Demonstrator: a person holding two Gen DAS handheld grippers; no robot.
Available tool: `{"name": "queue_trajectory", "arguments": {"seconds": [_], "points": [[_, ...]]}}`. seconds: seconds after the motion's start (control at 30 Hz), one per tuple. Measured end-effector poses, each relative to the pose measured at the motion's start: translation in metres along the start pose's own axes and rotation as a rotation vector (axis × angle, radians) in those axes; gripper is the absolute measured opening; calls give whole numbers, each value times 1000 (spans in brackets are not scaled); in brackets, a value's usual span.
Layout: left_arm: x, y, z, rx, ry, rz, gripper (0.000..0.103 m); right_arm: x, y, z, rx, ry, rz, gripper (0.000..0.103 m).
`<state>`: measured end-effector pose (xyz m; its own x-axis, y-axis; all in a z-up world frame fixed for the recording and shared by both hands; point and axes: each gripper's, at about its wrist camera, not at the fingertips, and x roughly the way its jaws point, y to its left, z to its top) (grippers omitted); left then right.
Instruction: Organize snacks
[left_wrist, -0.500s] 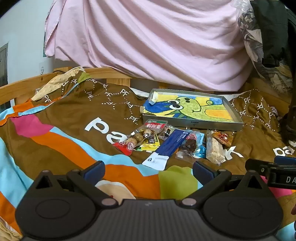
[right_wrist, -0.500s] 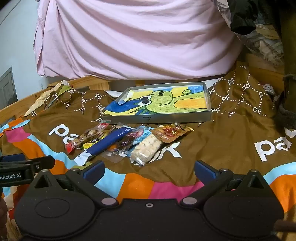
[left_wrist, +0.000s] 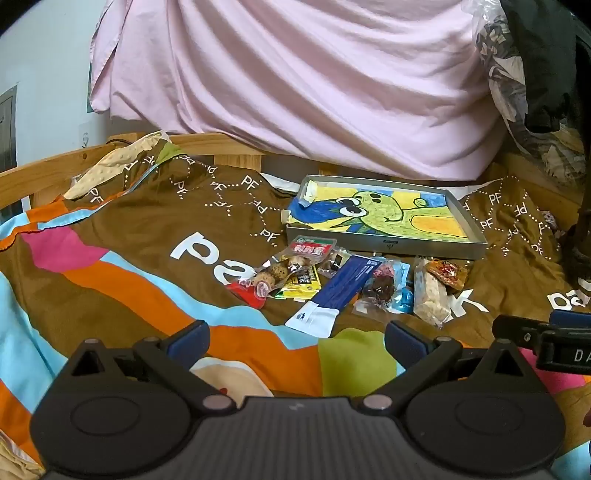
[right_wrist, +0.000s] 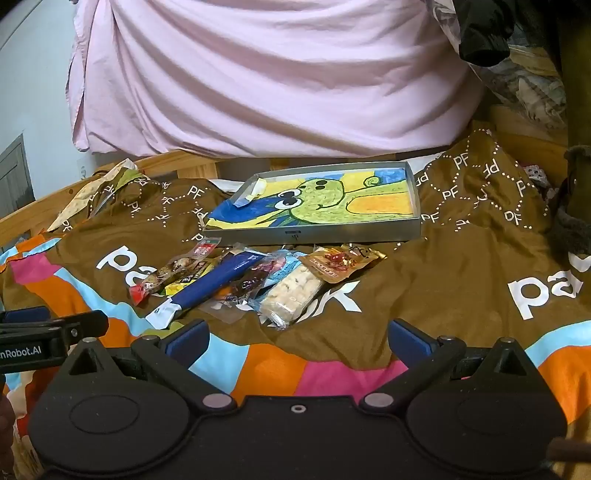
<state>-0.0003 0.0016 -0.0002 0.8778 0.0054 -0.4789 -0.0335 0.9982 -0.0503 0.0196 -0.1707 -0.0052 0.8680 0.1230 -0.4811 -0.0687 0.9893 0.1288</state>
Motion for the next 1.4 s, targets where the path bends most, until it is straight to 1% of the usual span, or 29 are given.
{"name": "queue_trajectory", "arguments": {"seconds": [1.4], "points": [[1,-1,0,2,3,5,103,3,-3,-1,6,5,5,102]]}}
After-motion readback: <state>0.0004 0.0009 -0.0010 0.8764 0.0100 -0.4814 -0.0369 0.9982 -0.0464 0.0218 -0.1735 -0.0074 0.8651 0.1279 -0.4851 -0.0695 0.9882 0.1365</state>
